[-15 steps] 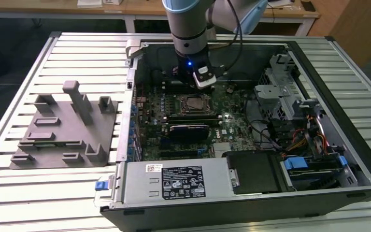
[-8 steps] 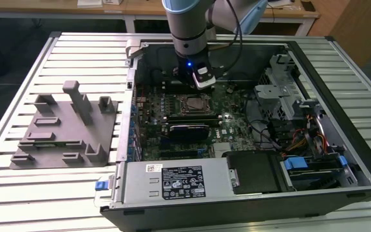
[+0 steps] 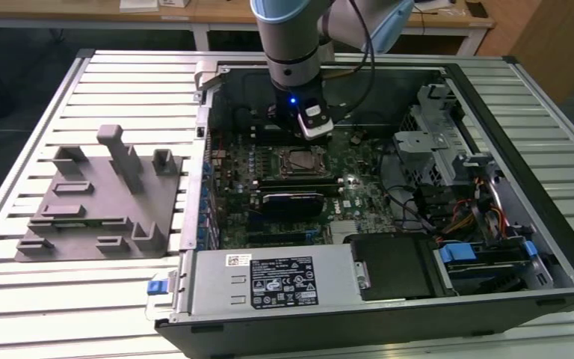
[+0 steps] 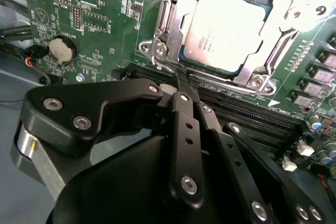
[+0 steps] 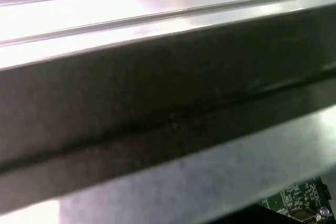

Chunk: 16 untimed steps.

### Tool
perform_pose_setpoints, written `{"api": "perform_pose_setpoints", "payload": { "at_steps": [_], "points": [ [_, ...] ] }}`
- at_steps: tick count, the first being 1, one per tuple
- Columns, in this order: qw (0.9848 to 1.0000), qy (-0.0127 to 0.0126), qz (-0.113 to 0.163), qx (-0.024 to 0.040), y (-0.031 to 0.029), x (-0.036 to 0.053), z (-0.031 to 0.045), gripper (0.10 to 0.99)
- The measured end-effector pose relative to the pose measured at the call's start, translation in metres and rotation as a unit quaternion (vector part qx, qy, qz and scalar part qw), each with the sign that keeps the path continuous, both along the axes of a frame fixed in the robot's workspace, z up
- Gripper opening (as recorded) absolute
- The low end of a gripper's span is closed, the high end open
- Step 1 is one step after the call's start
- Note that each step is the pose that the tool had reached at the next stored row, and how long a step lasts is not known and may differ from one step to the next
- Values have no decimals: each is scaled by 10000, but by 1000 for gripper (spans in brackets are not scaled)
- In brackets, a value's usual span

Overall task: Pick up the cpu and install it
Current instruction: 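Install the first cpu locking lever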

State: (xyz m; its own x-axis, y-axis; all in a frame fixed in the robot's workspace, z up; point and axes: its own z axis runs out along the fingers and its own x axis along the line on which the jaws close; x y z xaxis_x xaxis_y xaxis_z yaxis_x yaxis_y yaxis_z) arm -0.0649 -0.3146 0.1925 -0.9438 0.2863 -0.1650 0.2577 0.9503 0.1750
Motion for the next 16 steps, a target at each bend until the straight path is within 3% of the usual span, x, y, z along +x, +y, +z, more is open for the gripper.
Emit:
{"api": "perform_pose_setpoints", "payload": {
  "at_steps": [5,16],
  "points": [
    [10000,-1,1,97,0,0,-1,106],
    [9999,-1,1,103,-9,1,12,106]
  ]
}}
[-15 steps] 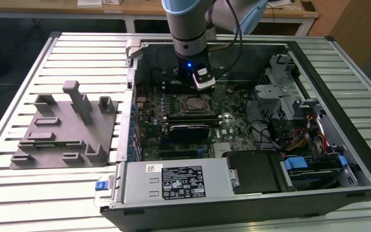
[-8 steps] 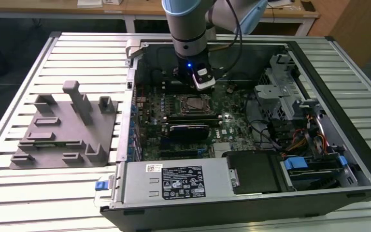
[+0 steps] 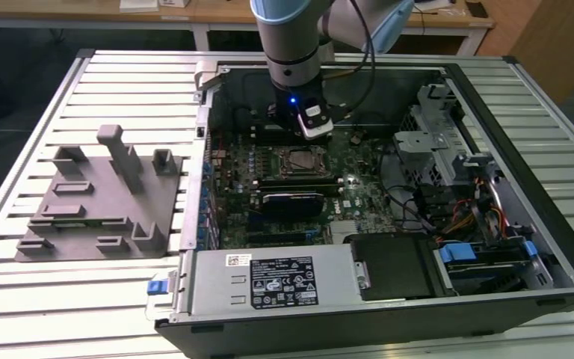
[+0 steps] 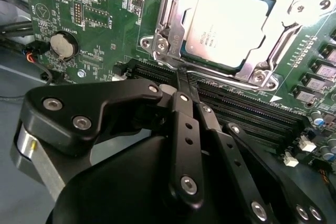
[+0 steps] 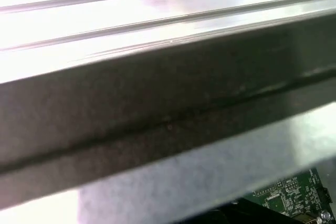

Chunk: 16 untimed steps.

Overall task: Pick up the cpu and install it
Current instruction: 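Install the first cpu locking lever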

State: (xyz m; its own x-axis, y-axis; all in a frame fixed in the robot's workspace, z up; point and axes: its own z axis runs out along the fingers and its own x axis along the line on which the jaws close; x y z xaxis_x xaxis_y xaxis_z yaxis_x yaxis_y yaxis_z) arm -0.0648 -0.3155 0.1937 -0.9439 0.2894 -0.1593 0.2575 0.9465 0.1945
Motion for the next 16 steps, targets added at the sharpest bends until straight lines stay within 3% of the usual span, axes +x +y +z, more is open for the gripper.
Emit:
{"api": "perform_pose_setpoints", "payload": {
  "at_steps": [11,15,16],
  "points": [
    [10000,-1,-2,11,-54,0,-16,106],
    [9999,-2,-2,139,-62,0,-19,106],
    [9999,-2,-2,139,-63,0,-19,106]
  ]
}}
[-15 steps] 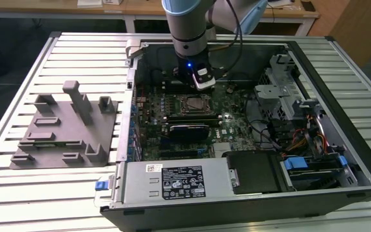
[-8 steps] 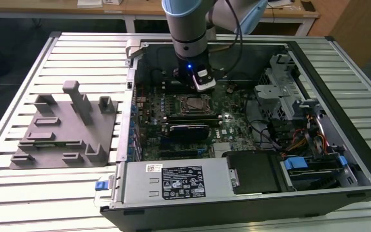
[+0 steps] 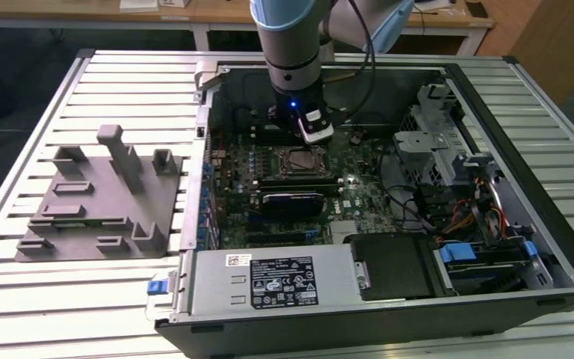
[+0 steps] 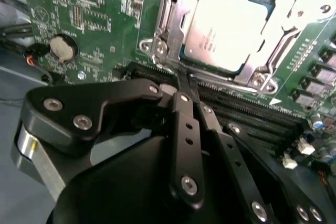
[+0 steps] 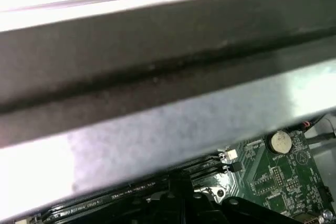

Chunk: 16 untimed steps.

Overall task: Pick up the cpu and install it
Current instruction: 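Install the first cpu locking lever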

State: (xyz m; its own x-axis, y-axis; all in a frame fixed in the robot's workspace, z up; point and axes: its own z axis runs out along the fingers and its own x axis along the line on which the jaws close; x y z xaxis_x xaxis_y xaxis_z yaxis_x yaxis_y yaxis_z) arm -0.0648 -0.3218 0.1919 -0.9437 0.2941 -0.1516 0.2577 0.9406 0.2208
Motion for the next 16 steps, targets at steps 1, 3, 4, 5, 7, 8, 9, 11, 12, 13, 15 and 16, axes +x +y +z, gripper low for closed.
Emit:
{"api": "perform_pose_setpoints", "payload": {
  "at_steps": [1,3,4,5,7,8,9,11,12,13,15,16],
  "points": [
    [10000,0,0,0,0,0,1,106],
    [10000,0,0,-1,-1,0,15,106],
    [10000,0,0,0,-1,0,29,106],
    [10000,1,0,-1,-1,0,46,106],
    [10000,1,0,-1,-1,0,85,106],
    [10000,0,0,-1,-1,0,104,106],
    [10000,1,0,-1,-1,0,124,106],
    [10000,1,-1,-1,-1,0,162,106],
    [10000,1,-1,-1,-1,0,178,106],
    [10000,1,-1,-2,-1,0,190,106],
    [10000,0,-1,0,-1,0,196,106],
    [10000,0,-1,0,-1,0,196,106]
  ]
}}
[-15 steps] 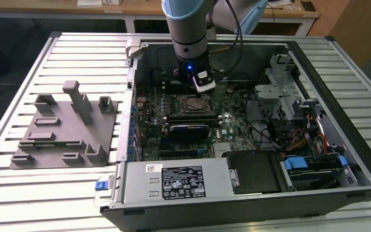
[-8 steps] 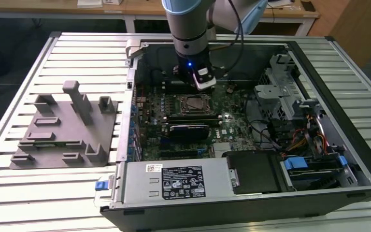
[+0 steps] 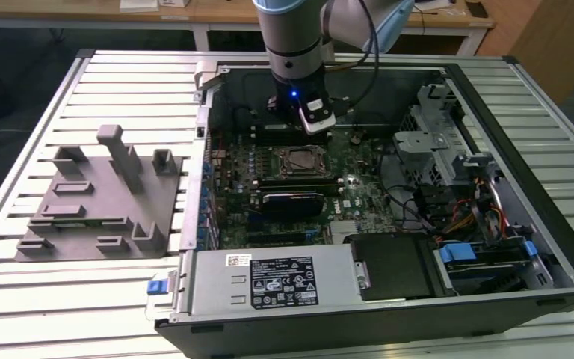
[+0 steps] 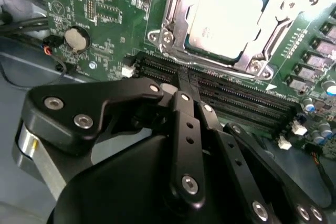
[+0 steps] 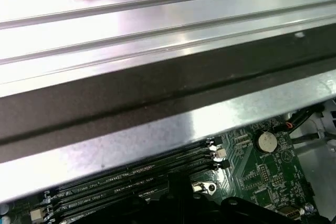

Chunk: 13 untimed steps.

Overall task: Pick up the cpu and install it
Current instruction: 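Install the first cpu locking lever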

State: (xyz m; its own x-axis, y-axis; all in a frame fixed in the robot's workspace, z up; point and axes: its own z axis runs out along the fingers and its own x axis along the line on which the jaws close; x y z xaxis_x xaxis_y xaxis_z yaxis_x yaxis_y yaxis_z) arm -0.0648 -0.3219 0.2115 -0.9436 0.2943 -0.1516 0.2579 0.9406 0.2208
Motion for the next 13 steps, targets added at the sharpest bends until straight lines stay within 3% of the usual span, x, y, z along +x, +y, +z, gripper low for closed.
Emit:
{"api": "perform_pose_setpoints", "payload": {
  "at_steps": [6,9,13],
  "points": [
    [10000,2,0,-15,0,0,3,106],
    [9999,8,0,-129,0,0,-1,106],
    [9994,47,0,-346,-1,2,-5,106]
  ]
}}
